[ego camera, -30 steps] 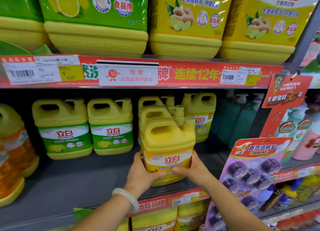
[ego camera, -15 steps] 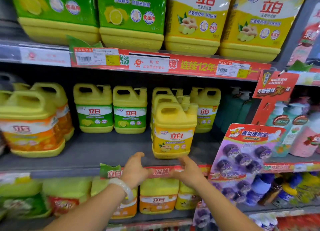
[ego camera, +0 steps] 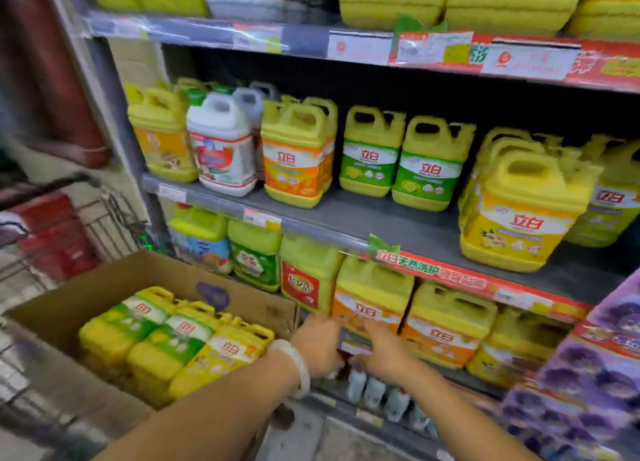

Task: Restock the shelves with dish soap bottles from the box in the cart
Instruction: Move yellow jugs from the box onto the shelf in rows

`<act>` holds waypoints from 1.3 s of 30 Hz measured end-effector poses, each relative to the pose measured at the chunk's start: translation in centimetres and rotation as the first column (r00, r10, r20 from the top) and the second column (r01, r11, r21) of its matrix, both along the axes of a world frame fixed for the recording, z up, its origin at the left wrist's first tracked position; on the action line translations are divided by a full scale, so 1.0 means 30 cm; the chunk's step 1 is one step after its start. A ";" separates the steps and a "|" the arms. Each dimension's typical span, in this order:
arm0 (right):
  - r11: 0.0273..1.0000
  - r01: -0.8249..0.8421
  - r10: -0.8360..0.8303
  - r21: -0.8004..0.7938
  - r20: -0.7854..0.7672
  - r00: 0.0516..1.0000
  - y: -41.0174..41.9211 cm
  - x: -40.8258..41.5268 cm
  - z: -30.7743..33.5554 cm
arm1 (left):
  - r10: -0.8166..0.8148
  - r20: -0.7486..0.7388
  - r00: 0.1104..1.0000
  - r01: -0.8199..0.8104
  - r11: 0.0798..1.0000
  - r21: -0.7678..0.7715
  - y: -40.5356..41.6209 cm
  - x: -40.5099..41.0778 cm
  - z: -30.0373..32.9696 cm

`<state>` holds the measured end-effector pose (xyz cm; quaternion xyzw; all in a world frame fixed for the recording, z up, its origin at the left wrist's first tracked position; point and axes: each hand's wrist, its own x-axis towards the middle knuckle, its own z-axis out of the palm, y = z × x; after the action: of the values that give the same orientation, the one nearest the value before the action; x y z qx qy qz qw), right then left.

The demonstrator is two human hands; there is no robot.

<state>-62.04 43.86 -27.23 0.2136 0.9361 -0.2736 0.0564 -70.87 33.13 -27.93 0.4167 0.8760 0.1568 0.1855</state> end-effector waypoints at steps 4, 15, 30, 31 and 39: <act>0.996 -0.084 0.084 -0.007 0.085 0.993 -0.117 -0.100 -0.012 | 0.118 -0.051 0.992 -0.124 0.982 -0.144 -0.171 -0.091 -0.020; 0.981 -0.117 0.151 -0.156 0.227 0.962 -0.428 -0.470 -0.171 | 0.371 0.034 0.928 -0.335 0.872 -0.357 -0.625 -0.422 -0.192; 0.718 0.602 -0.395 -0.350 0.508 0.766 -0.602 -0.703 -0.569 | 0.343 0.415 0.843 -0.137 0.883 -0.449 -0.646 -0.800 -0.534; 0.659 0.660 -0.442 -0.361 0.523 0.728 -0.599 -0.702 -0.591 | 0.334 0.425 0.841 -0.128 0.887 -0.443 -0.637 -0.800 -0.551; 0.269 0.825 -0.618 -0.497 0.568 0.544 -0.606 -0.738 -0.749 | 0.393 0.435 0.810 -0.176 0.871 -0.459 -0.548 -0.828 -0.669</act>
<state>-84.17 25.68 -49.70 0.6114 0.5225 -0.5808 0.1261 -95.71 16.69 -48.01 0.1739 0.8603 0.1079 0.4669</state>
